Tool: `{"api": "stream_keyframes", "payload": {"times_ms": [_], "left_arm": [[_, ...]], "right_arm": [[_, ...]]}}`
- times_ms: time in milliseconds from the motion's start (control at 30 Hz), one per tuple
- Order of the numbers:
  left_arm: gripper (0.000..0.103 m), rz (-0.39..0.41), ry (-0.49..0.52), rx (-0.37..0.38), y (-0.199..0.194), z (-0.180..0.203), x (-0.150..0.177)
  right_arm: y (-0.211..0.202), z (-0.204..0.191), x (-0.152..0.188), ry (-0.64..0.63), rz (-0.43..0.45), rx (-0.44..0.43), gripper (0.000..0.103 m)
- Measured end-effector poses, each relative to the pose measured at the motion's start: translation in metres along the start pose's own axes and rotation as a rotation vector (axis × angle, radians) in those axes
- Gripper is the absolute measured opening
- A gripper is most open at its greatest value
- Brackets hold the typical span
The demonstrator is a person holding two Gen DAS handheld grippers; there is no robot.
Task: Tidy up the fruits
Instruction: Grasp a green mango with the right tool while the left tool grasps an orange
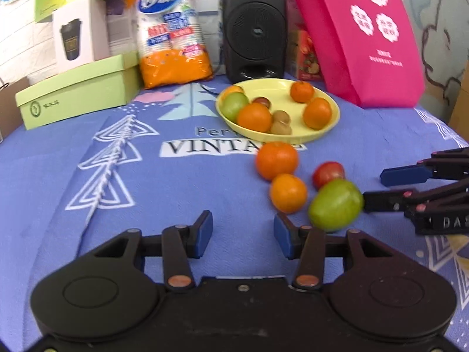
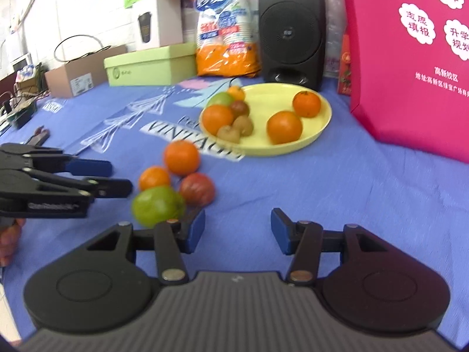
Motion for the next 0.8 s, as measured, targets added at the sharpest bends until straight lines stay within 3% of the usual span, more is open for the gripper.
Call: {"api": "stream_keyframes", "payload": {"times_ms": [200, 400, 567, 700, 800], "left_arm": [[0.045, 0.002, 0.055, 0.029, 0.009, 0.021, -0.001], [0.045, -0.016, -0.001, 0.086, 0.02, 0.026, -0.007], [0.045, -0.014, 0.008, 0.087, 0.033, 0.027, -0.015], [0.035, -0.011, 0.027, 0.07, 0.036, 0.027, -0.015], [0.035, -0.009, 0.025, 0.062, 0.034, 0.023, -0.015]], "right_arm": [[-0.003, -0.013, 0.002, -0.064, -0.011, -0.001, 0.049], [-0.007, -0.011, 0.006, -0.086, -0.019, -0.017, 0.049], [-0.007, -0.013, 0.006, -0.102, -0.019, -0.03, 0.049], [-0.004, -0.016, 0.004, -0.108, -0.015, -0.042, 0.05], [-0.001, -0.018, 0.002, -0.118, -0.013, -0.046, 0.052]]}}
Point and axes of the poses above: each gripper's, at about its wrist camera, not at the fingertips, and y roughly the way its jaws point, z to its right, x to its underside, the point moved 7 cm from there along y, roughly the way its jaws point, and after that the axes turned 8 degrees about -y, right-handed, at the moved point
